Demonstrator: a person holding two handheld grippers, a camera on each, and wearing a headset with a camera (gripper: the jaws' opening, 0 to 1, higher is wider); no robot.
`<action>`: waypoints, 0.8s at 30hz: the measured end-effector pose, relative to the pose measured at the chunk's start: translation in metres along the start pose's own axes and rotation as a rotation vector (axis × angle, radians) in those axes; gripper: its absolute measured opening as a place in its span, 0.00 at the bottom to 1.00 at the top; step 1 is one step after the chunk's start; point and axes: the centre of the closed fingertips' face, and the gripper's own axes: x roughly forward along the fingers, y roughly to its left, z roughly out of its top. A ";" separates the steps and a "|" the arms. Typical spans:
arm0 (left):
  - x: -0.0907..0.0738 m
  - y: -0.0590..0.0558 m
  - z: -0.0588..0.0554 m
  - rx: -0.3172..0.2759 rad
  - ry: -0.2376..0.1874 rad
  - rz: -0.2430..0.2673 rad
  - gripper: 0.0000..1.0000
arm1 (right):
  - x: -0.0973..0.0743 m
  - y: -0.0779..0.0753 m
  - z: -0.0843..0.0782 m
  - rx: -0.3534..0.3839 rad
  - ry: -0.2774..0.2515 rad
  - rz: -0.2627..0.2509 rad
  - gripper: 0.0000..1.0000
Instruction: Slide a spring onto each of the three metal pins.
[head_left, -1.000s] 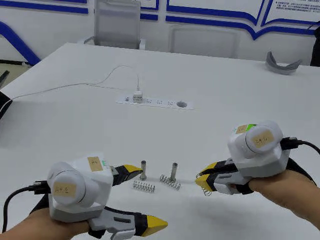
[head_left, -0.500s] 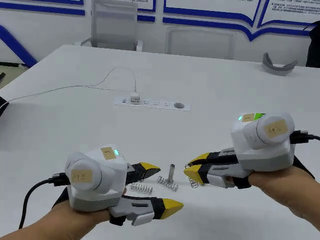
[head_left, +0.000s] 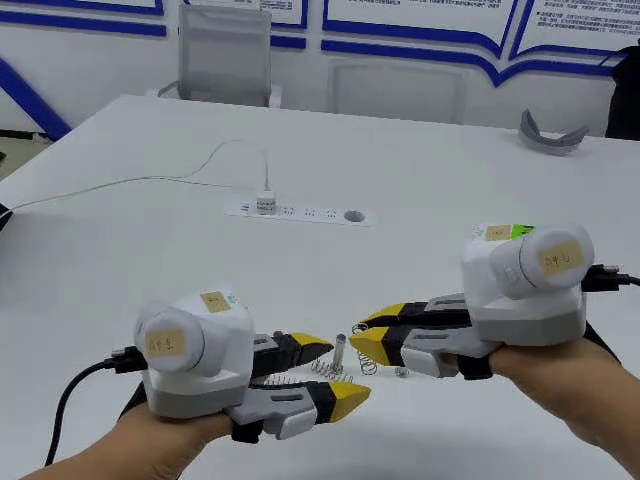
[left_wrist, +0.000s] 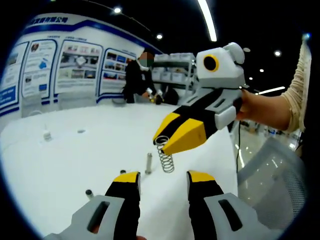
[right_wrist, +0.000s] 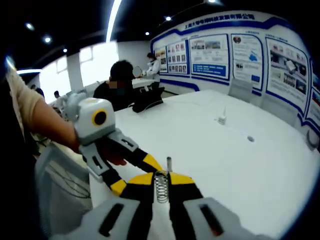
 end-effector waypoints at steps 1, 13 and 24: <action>0.000 0.000 0.001 0.000 -0.005 0.000 0.35 | 0.000 0.001 0.001 0.004 -0.003 0.004 0.12; 0.002 -0.002 0.007 0.007 -0.035 -0.004 0.19 | 0.002 0.012 0.009 0.036 -0.049 0.032 0.12; 0.000 0.001 0.008 0.033 -0.042 0.005 0.11 | 0.001 0.014 0.010 0.031 -0.058 0.035 0.12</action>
